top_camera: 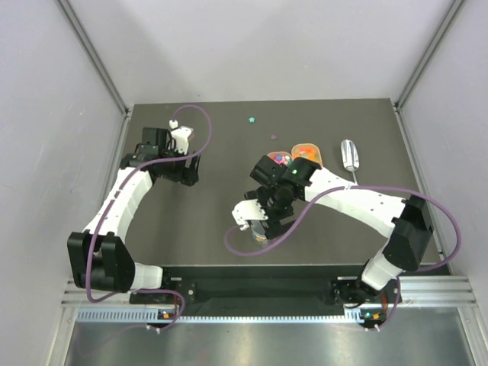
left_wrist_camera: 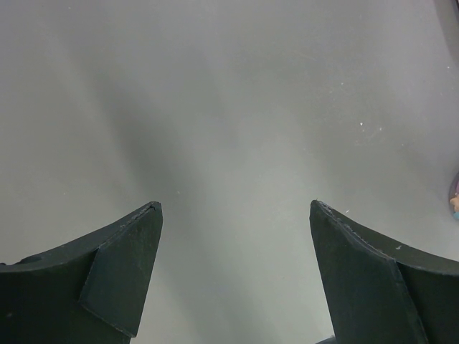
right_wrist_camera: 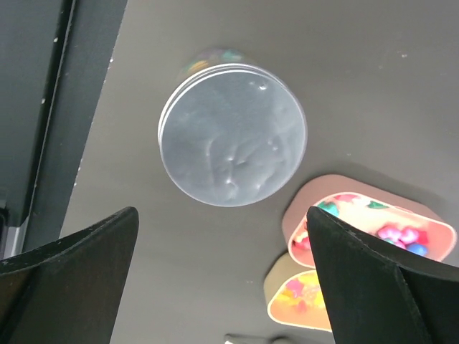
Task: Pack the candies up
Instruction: Close the bottle lid on the packing bottle.
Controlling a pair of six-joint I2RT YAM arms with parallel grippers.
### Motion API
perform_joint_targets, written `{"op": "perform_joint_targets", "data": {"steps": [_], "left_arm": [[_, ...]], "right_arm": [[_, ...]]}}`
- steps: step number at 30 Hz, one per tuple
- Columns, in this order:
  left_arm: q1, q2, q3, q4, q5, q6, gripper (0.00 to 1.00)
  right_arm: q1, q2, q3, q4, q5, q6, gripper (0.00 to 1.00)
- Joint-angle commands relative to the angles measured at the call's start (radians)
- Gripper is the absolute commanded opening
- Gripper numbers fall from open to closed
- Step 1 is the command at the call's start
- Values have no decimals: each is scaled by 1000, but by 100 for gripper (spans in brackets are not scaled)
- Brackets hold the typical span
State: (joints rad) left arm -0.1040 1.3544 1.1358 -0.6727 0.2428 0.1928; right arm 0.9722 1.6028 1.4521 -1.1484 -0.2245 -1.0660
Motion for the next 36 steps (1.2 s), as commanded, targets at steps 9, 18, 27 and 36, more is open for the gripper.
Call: {"op": "perform_joint_targets", "data": {"steps": [9,18,27,36], "left_arm": [[27,-14,45,-7,-13,34,87],[59,32,97,-27,-7,34,86],[84,43,81,-25,-5,36,86],[98,48,74,-27,9,33,86]], "right_arm": [[-89,-35,82,73,-96,102,75],[-76,-18,-35,98,-239,124,1],[-33,-3,-162,118,-242,47,1],[-18,16,-104,121,-190,72,0]]}}
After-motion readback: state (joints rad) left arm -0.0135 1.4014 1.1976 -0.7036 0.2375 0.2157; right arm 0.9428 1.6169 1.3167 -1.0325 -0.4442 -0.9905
